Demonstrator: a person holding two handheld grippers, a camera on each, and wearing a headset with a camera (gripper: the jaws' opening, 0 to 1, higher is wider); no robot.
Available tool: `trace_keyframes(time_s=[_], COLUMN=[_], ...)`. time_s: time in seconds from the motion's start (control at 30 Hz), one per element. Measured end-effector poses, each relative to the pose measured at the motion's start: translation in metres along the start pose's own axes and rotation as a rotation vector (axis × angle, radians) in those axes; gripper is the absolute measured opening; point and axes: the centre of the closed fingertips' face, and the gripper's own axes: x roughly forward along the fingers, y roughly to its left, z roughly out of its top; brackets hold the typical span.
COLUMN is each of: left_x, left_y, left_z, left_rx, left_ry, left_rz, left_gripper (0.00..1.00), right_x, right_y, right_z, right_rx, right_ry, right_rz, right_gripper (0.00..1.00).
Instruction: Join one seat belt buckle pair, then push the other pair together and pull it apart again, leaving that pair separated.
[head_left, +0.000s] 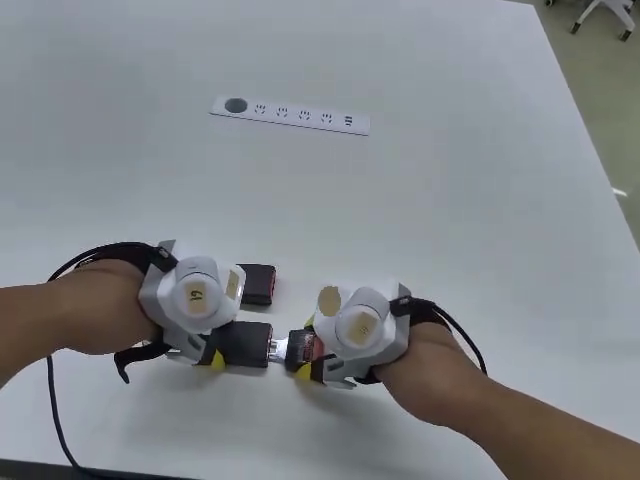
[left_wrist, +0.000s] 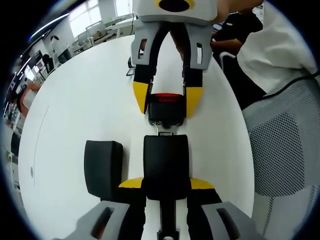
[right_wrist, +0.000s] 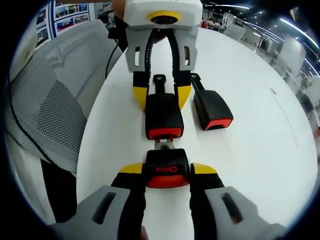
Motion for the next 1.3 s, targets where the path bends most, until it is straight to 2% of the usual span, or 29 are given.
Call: trace_keyframes(time_s=[0.37, 0.6, 0.63, 0.67, 0.7, 0.73, 0.97, 1.03, 1.1, 1.17, 1.3], left_x=[0.0, 0.001, 0.002, 0.002, 0.002, 0.002, 0.003, 0.003, 0.002, 0.001, 0.001], left_y=[0.0, 0.001, 0.001, 0.001, 0.001, 0.001, 0.002, 0.003, 0.003, 0.002, 0.002], left_z=[-0.001, -0.002, -0.002, -0.003, -0.003, -0.003, -0.003, -0.004, -0.004, -0.004, -0.004], left_rx=[0.013, 0.023, 0.028, 0.025, 0.026, 0.027, 0.021, 0.016, 0.012, 0.008, 0.004], left_ry=[0.002, 0.003, 0.005, 0.004, 0.004, 0.007, 0.019, 0.013, -0.01, -0.023, -0.019], left_rz=[-0.004, -0.004, -0.003, -0.004, -0.004, -0.003, -0.007, -0.01, -0.015, -0.015, -0.011], left_gripper=[0.31, 0.31, 0.31, 0.31, 0.31, 0.31, 0.32, 0.31, 0.31, 0.31, 0.31], right_x=[0.005, 0.009, 0.009, 0.013, 0.017, 0.014, 0.02, 0.018, 0.017, 0.016, 0.015], right_y=[0.0, 0.003, 0.003, 0.001, 0.001, 0.001, 0.001, 0.002, 0.002, 0.001, 0.003], right_z=[0.005, 0.012, 0.007, 0.008, 0.009, 0.01, 0.008, 0.007, 0.007, 0.007, 0.009], right_rx=[-0.008, 0.006, 0.004, -0.016, -0.002, 0.001, 0.001, -0.014, -0.042, -0.04, -0.037], right_ry=[-0.018, -0.021, 0.008, 0.002, -0.002, -0.002, 0.01, 0.015, 0.021, 0.021, 0.023], right_rz=[0.014, 0.005, 0.005, 0.003, -0.001, -0.001, 0.0, 0.005, 0.001, 0.002, 0.0], right_gripper=[0.31, 0.31, 0.31, 0.31, 0.31, 0.31, 0.31, 0.31, 0.31, 0.31, 0.31])
